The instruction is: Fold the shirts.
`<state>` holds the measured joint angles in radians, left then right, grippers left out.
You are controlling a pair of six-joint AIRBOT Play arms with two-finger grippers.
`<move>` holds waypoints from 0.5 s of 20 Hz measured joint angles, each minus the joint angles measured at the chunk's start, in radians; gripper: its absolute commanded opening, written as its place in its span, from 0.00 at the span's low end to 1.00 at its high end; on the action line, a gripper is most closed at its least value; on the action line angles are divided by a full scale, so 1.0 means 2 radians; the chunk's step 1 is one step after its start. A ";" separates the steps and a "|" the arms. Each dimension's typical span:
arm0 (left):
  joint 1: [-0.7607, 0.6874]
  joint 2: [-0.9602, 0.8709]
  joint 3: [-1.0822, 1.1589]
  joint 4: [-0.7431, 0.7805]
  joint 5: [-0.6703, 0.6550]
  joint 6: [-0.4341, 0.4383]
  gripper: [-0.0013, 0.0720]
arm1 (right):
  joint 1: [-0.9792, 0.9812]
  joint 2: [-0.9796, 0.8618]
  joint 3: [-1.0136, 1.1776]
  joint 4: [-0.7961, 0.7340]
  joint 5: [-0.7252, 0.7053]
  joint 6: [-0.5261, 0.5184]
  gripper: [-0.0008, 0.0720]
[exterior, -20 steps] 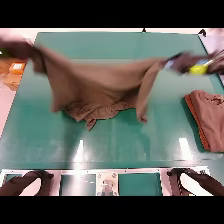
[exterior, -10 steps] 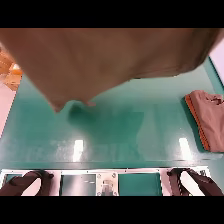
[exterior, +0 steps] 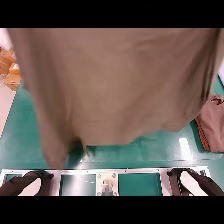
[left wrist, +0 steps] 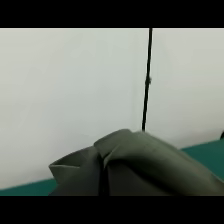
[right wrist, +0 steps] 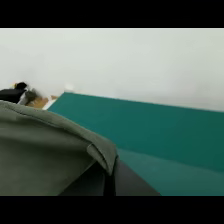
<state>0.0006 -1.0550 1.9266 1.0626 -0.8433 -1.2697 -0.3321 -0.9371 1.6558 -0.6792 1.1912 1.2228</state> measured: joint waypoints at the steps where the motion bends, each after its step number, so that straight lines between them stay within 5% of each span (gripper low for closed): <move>1: 0.000 -0.030 -0.008 -0.013 -0.001 0.010 0.05 | 0.000 -0.013 -0.030 -0.001 -0.009 -0.004 0.03; 10: -0.060 -0.324 -0.027 -0.088 0.032 0.068 0.05 | 0.000 -0.222 -0.199 0.004 -0.124 -0.037 0.04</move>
<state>-0.1192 -1.7027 1.8725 0.8875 -0.7784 -1.1336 -0.3325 -1.3804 1.2587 -0.6708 0.9428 1.1488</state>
